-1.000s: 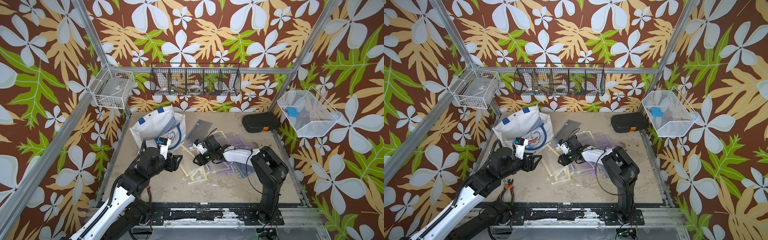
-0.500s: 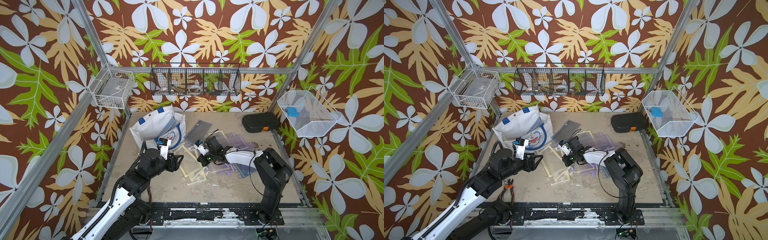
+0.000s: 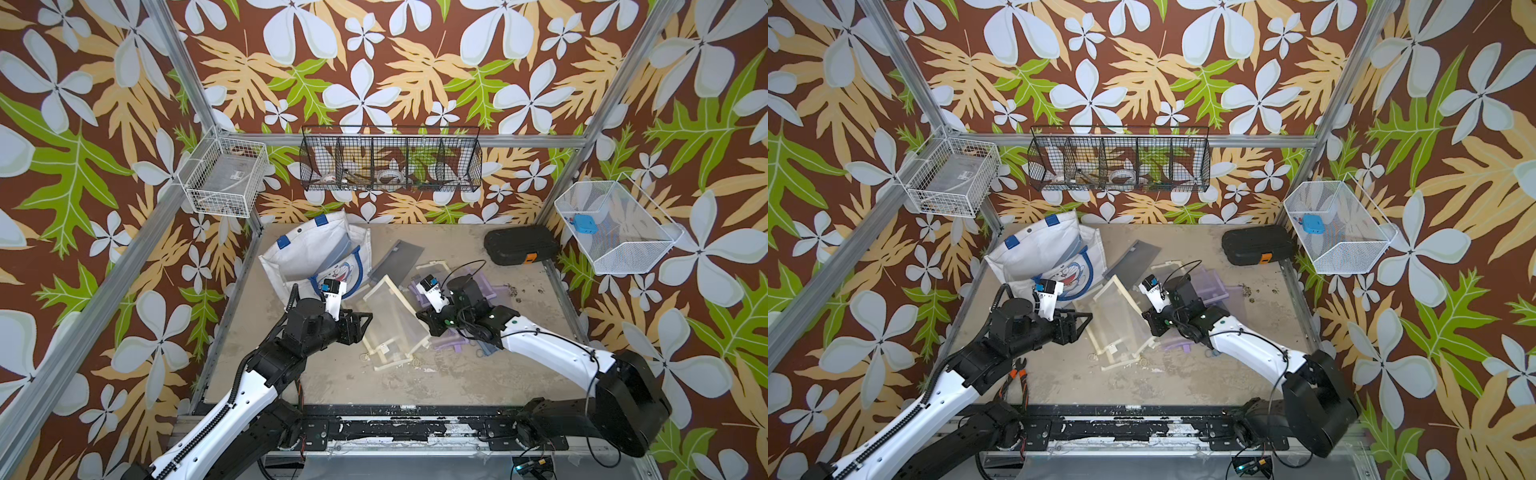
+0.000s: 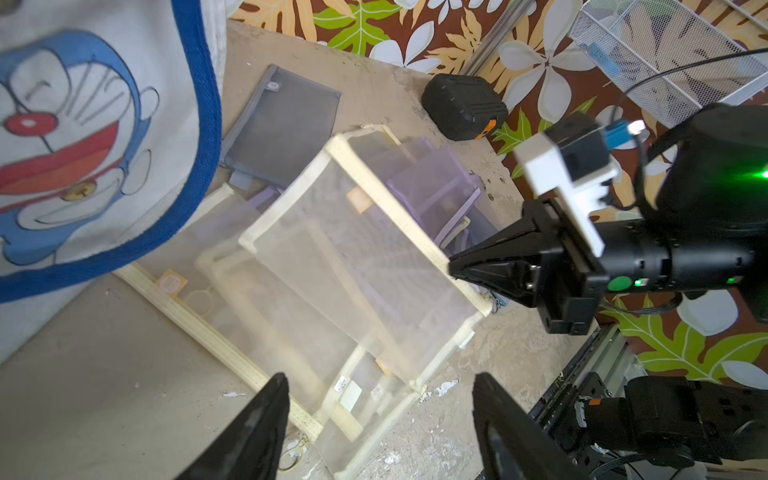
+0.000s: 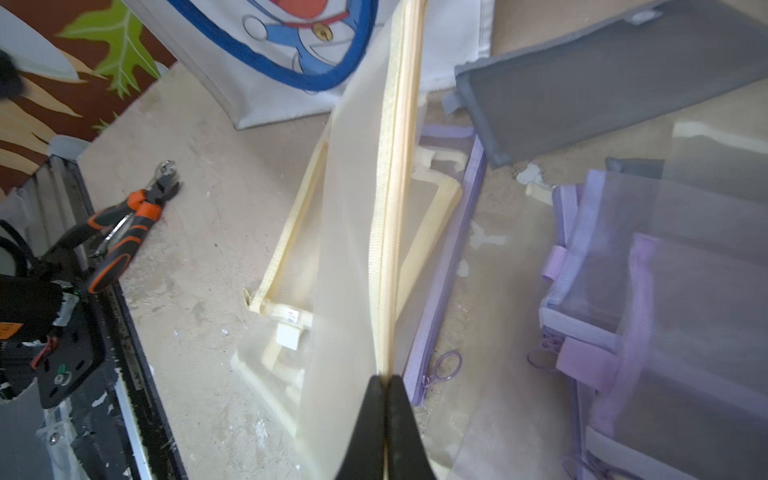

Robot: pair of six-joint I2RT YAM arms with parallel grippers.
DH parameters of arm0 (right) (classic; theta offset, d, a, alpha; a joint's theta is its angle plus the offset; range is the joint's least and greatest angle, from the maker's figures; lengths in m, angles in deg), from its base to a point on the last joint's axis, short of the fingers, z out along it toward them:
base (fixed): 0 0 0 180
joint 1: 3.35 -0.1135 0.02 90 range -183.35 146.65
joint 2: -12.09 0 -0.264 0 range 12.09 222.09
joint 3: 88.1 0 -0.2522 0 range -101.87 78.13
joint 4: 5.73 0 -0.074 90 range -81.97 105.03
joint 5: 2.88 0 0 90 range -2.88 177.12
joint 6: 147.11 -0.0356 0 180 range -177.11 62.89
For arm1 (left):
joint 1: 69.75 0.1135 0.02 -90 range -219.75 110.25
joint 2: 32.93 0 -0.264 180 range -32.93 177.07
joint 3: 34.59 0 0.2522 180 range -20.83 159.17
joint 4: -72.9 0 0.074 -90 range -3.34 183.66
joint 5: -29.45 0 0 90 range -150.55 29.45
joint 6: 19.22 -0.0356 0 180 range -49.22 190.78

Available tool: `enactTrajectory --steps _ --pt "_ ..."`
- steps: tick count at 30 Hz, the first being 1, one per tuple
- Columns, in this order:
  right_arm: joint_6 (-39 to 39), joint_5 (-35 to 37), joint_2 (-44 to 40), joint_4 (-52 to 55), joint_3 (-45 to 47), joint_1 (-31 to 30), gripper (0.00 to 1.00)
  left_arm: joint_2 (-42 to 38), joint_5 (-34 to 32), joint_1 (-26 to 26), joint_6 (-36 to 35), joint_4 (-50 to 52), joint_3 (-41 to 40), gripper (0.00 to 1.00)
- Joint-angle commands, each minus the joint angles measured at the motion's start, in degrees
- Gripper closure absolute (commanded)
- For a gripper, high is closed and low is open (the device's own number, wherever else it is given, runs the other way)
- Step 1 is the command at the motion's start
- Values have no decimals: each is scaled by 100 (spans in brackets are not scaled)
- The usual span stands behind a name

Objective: Put the pencil pouch into the canvas bag
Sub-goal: Pick up the pencil case from the pencil case.

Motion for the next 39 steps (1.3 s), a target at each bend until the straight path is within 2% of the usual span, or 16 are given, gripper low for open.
enactTrajectory --steps 1,5,9,14,22,24,25,29,31,34,36,37,38,39 --pt "35 -374 -574 -129 199 7 100 -49 449 7 415 -756 -237 25" --pt "91 -745 -1350 -215 267 1 100 -381 1096 2 686 -1829 -679 22" --pt "54 -1036 -1709 -73 -68 2 100 -766 1237 2 547 -2464 -810 18" --pt "-148 -1294 -1904 -207 -364 0 100 -560 1427 4 401 -2655 -593 17" --pt "-516 -1712 -1898 -819 -179 -1 100 -76 1602 7 702 -3877 -538 22" --pt "-597 -1804 -1845 -971 -145 3 100 3 1686 3 857 -4229 -631 27" --pt "-640 -1839 -1815 -1040 -127 0 100 27 1705 -2 943 -4421 -684 33" --pt "-747 -1891 -1713 -1288 -69 0 100 182 1935 7 972 -4519 -624 85" --pt "-778 -1793 -1654 -1286 -98 4 98 107 1802 3 803 -4249 -529 97" --pt "-734 -1344 -1572 -984 -246 4 63 -95 1306 2 149 -3278 -84 100" --pt "-669 -768 -1514 -675 -358 0 44 -34 830 6 -486 -2345 490 100" --pt "-627 -457 -1490 -525 -404 8 21 96 536 7 -851 -1772 847 100" --pt "-592 -154 -1461 -383 -452 -1 3 271 206 6 -1249 -1199 1269 100" --pt "-561 93 -1441 -219 -500 -2 0 449 -112 12 -1565 -754 1629 100"
